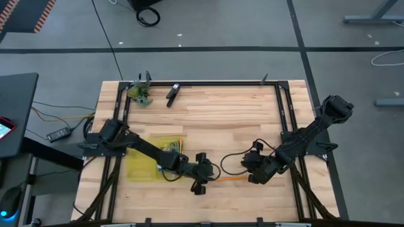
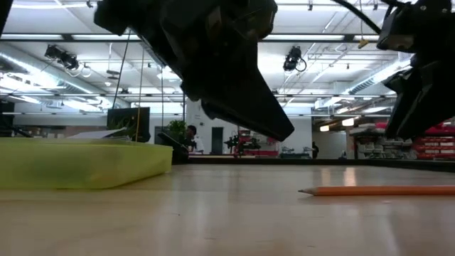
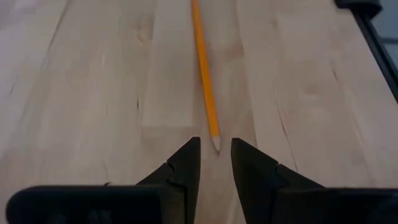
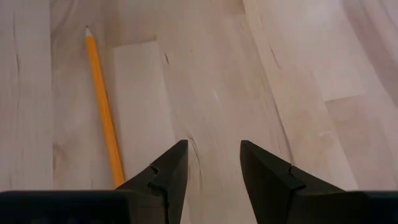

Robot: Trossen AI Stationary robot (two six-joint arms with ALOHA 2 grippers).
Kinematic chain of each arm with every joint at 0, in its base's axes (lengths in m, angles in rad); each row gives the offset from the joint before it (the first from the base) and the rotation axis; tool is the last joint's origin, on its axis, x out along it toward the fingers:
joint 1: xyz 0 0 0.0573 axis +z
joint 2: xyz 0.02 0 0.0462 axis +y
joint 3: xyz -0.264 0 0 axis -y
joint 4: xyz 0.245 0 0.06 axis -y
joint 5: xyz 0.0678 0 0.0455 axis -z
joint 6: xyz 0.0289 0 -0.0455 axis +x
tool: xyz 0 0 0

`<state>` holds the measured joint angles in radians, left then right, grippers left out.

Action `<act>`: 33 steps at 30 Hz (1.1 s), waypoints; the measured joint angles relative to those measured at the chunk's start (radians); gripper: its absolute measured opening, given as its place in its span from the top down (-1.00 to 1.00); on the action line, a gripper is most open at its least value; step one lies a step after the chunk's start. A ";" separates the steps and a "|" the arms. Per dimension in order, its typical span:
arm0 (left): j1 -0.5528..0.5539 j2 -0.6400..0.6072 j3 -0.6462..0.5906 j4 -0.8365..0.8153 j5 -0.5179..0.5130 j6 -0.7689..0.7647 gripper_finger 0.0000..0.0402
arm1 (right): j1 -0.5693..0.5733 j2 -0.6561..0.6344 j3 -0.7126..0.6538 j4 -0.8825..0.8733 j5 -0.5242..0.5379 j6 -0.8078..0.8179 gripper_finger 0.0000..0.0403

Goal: Pack school essentials
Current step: Put the orange pencil into the yellow pencil box

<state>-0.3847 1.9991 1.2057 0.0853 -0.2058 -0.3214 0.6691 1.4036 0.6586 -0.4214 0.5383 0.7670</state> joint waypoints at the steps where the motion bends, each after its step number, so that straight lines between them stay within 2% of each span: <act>1: -0.009 0.000 0.000 -0.003 -0.021 -0.020 0.51 | 0.009 0.000 0.000 0.000 0.011 0.000 0.24; 6: -0.056 0.000 0.000 0.018 -0.127 -0.092 0.51 | 0.037 0.000 0.000 0.002 0.048 -0.028 0.24; 11: -0.083 0.000 0.000 0.025 -0.187 -0.156 0.51 | 0.036 0.000 0.000 0.002 0.061 -0.056 0.24; 18: -0.085 0.000 0.000 0.031 -0.214 -0.191 0.58 | 0.036 0.000 0.000 0.001 0.057 -0.057 0.24; 23: -0.084 0.013 0.000 0.084 -0.230 -0.191 0.59 | 0.036 0.000 0.000 0.001 0.011 -0.054 0.24; 33: -0.077 0.063 -0.001 0.158 -0.254 -0.147 0.59 | 0.049 -0.035 0.002 -0.035 0.003 -0.053 0.24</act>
<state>-0.4622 2.0626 1.2042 0.2428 -0.4596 -0.4682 0.7181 1.3682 0.6602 -0.4568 0.5412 0.7143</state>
